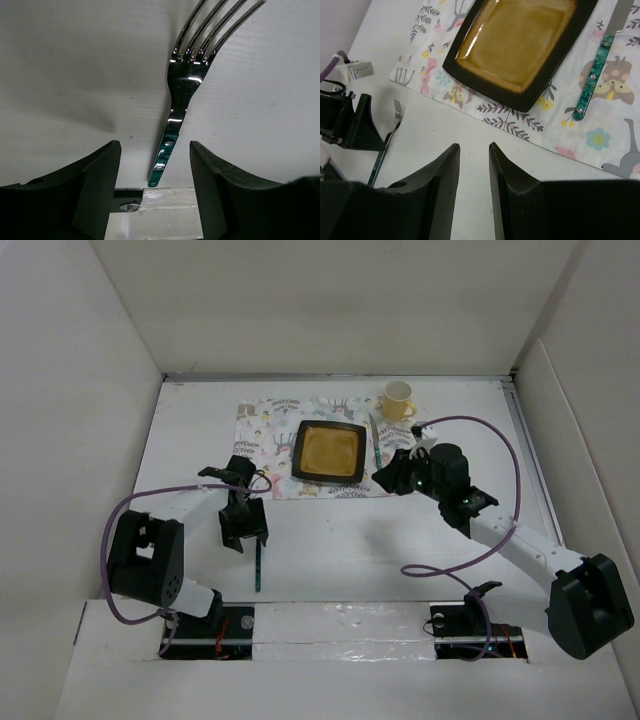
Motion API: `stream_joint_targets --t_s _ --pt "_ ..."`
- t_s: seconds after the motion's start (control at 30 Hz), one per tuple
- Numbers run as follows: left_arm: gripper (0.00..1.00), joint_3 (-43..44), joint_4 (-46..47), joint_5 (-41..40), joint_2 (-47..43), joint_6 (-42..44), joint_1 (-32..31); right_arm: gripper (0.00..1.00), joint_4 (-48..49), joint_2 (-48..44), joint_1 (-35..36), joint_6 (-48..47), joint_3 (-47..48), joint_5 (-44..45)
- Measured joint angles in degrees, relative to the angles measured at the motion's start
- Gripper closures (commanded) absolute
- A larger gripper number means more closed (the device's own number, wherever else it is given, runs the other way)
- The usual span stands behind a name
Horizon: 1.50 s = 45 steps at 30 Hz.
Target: Set the dinner table for one person
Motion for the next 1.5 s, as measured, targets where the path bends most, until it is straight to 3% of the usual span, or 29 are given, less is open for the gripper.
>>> stream_joint_targets --t_s 0.23,0.47,0.6,0.63,0.67,0.73,1.03,1.33,1.5 --pt "0.58 0.4 1.1 -0.9 2.3 0.7 -0.2 0.64 0.4 0.3 -0.2 0.2 0.0 -1.5" --pt "0.60 1.9 1.0 -1.6 6.1 0.9 -0.2 0.64 0.5 0.6 -0.2 0.2 0.0 -1.7" --pt "0.75 2.0 0.8 -1.5 6.5 0.8 -0.2 0.64 0.5 0.6 -0.2 0.2 0.0 -1.7" --pt "0.84 2.0 0.7 -1.5 6.6 0.8 -0.2 0.64 0.5 0.6 -0.2 0.2 0.0 -1.7" --pt "0.86 2.0 0.7 -1.4 6.7 0.6 -0.2 0.64 0.5 0.6 -0.3 0.2 0.0 -1.7" --pt "1.00 2.0 0.7 -1.2 6.7 0.6 -0.2 0.64 0.5 0.6 -0.3 0.2 0.0 -1.7" --pt "1.00 3.1 1.1 -0.2 5.5 1.5 -0.2 0.64 0.5 1.0 -0.3 0.2 0.0 -1.9" --pt "1.00 24.7 6.6 -2.7 4.1 2.8 -0.2 0.64 0.7 1.3 -0.3 0.6 0.0 -2.2" --pt "1.00 41.0 7.9 -4.4 16.3 5.5 -0.2 0.64 1.3 1.3 -0.2 0.6 0.0 -2.5"
